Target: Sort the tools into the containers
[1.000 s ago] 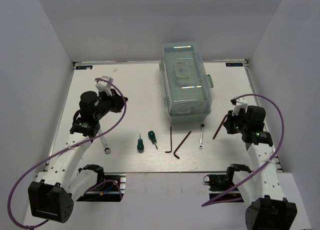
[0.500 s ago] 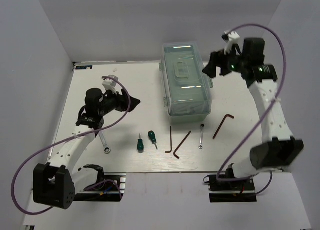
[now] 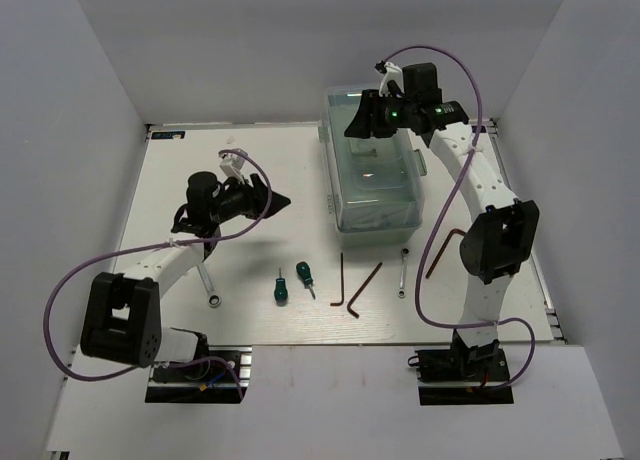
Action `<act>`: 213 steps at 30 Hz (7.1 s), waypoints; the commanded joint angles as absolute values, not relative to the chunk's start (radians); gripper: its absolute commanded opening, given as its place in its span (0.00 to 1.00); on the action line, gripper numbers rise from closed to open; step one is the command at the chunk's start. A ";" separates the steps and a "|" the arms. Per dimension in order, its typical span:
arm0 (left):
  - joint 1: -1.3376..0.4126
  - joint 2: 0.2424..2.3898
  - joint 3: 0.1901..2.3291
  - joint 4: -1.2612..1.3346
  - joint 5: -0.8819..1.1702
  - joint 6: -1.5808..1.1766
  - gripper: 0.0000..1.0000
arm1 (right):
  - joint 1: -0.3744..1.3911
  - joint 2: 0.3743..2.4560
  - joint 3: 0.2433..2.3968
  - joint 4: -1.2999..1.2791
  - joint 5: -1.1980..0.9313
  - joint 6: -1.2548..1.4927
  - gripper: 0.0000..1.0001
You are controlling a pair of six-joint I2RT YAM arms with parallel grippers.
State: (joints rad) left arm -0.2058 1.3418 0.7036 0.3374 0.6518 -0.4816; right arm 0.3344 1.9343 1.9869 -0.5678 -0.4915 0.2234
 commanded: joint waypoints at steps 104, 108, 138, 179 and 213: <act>-0.594 2.114 1.907 -0.150 0.293 -0.572 0.00 | -0.087 1.815 1.522 -0.506 -0.277 0.271 0.67; -0.594 2.124 1.943 -0.132 0.331 -0.595 0.00 | -0.190 1.916 1.493 -0.376 -0.617 0.252 0.71; -0.594 2.125 1.939 -0.144 0.311 -0.604 0.00 | -0.244 2.091 1.571 -0.158 -0.940 0.437 0.69; -0.390 1.776 1.924 -0.454 -0.041 -0.470 0.00 | -0.202 2.109 1.663 -0.316 -0.744 0.308 0.00; -0.184 1.532 1.403 -0.537 -0.250 -0.465 0.92 | -0.206 2.117 1.671 -0.388 -0.764 0.267 0.00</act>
State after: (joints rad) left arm -0.1982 1.6207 1.3514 -0.5194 -0.2089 -0.4660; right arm -0.1822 2.1540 1.6554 -0.3546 -0.8066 0.3054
